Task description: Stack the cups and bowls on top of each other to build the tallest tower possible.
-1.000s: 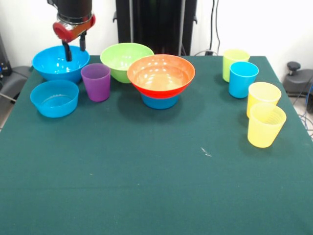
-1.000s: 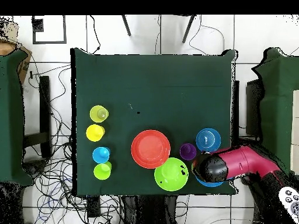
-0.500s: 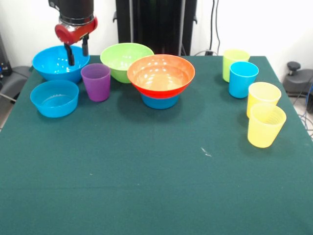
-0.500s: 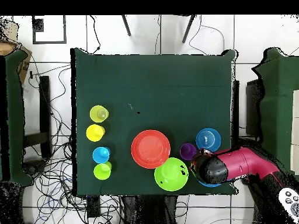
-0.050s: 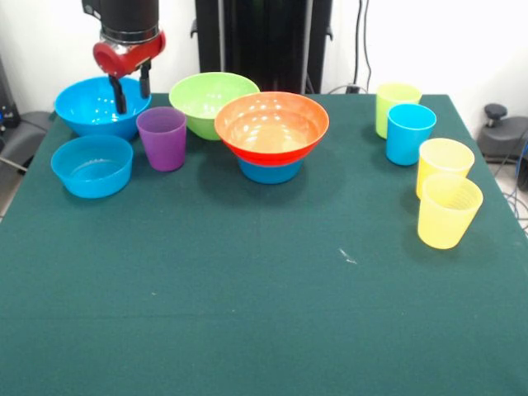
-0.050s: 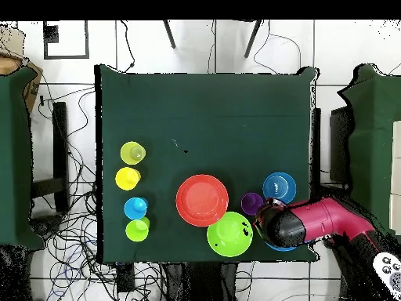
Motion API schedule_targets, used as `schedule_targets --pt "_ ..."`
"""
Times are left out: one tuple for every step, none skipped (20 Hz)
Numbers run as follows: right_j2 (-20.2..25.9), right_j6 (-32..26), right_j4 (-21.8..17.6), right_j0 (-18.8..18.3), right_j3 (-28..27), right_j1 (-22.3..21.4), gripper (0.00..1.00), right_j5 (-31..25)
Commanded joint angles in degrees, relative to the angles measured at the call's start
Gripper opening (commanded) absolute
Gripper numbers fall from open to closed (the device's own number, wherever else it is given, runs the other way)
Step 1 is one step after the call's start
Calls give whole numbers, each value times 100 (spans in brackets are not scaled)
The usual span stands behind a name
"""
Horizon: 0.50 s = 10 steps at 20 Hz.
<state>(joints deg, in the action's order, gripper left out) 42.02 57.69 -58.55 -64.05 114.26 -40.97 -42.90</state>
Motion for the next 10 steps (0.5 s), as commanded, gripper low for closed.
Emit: schedule_targets --pt "-333 325 -178 309 127 294 100 378" --pt "-346 330 -187 313 111 323 100 392" --pt "-365 392 -207 364 113 347 100 438" --pt "-372 404 -213 368 104 368 100 477" --pt "-404 434 -260 388 92 417 100 527" --pt "-419 450 -292 389 84 447 100 593" --pt "-463 497 -361 413 71 499 100 681" --pt "-490 512 -410 425 62 525 100 742" --pt "-530 544 -461 443 53 555 100 807" --pt "-558 540 -490 453 48 570 100 831"
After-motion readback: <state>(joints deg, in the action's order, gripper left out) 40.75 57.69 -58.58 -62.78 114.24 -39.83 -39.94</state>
